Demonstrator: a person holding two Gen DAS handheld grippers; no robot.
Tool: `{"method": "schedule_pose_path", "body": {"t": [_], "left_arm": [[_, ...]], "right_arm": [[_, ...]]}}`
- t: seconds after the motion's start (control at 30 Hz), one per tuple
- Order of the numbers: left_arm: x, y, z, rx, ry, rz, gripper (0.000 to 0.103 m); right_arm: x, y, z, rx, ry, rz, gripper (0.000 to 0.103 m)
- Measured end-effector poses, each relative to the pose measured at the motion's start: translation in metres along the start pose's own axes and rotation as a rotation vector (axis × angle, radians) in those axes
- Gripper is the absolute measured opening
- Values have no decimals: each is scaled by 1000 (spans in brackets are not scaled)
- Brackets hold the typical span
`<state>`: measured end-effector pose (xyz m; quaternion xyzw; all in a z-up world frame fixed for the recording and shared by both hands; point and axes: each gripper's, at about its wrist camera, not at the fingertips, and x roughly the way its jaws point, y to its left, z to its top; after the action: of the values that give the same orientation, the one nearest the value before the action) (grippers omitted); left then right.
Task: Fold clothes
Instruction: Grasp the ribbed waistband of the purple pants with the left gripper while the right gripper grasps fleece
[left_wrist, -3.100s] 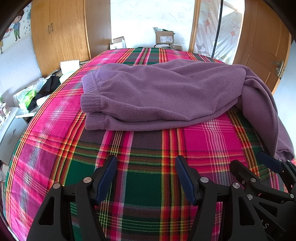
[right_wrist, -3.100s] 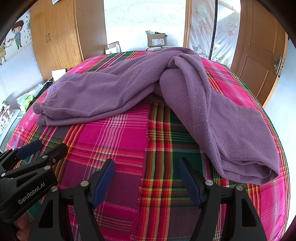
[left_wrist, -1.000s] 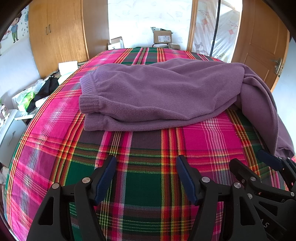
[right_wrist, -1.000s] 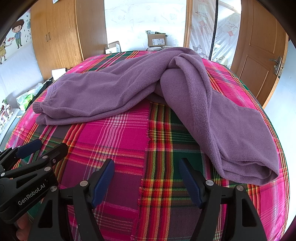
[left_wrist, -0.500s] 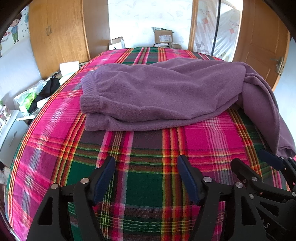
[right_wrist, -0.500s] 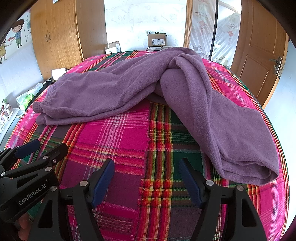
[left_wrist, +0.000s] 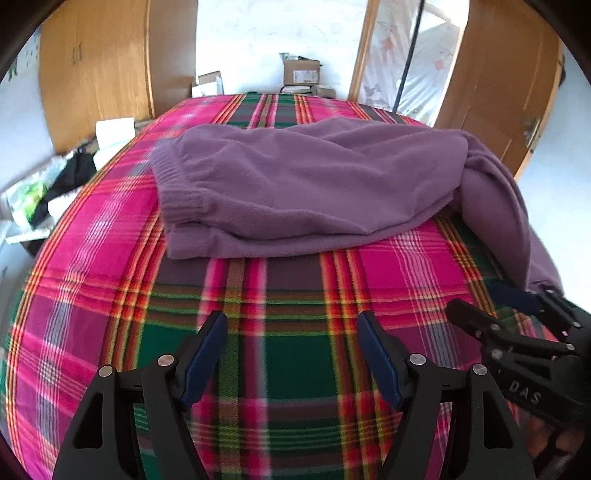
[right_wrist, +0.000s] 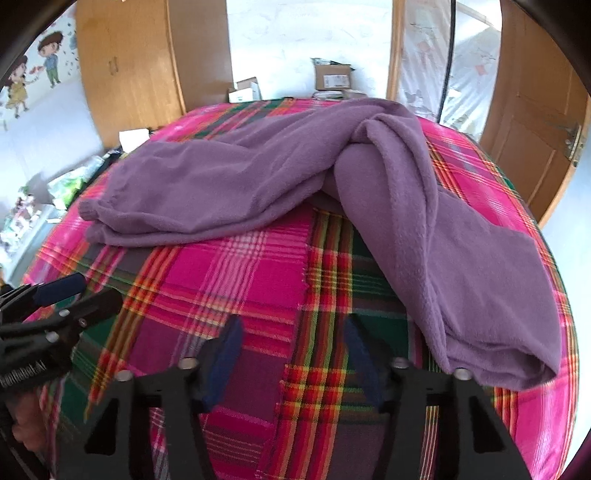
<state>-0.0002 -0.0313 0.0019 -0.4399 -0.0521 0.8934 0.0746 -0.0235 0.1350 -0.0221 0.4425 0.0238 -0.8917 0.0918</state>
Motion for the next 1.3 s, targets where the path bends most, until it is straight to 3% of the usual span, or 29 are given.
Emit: {"method": "schedule_pose_path", "body": {"t": [0.1,0.23,0.4,0.63,0.8,1.1,1.13,1.2,1.3], "left_arm": [[-12,11,7,25,-21,-28,74],[-20,31,24,-12,-18,-72,74],[-19,58,46,-129,30,-155,74],[-6,74,59,-196,65,-163,74],[-1,77,71,-226,83,-200,74],[26,94,88,-356,159,-257,73],[27,96,89,-373,160,-262,73],[28,99,93,-382,160,-272,73],[30,101,96,-388,167,-272,73]], "right_arm": [[-8,-1,6,-45,-36,19,21],[-16,1,21,-95,-70,67,10],[-24,20,35,-206,-131,106,8],[4,52,49,-367,-97,198,10],[22,70,56,-425,-69,244,25],[40,81,64,-445,-21,297,29],[42,82,65,-447,-15,303,29],[46,84,67,-451,-5,315,14],[47,85,72,-439,6,341,8]]}}
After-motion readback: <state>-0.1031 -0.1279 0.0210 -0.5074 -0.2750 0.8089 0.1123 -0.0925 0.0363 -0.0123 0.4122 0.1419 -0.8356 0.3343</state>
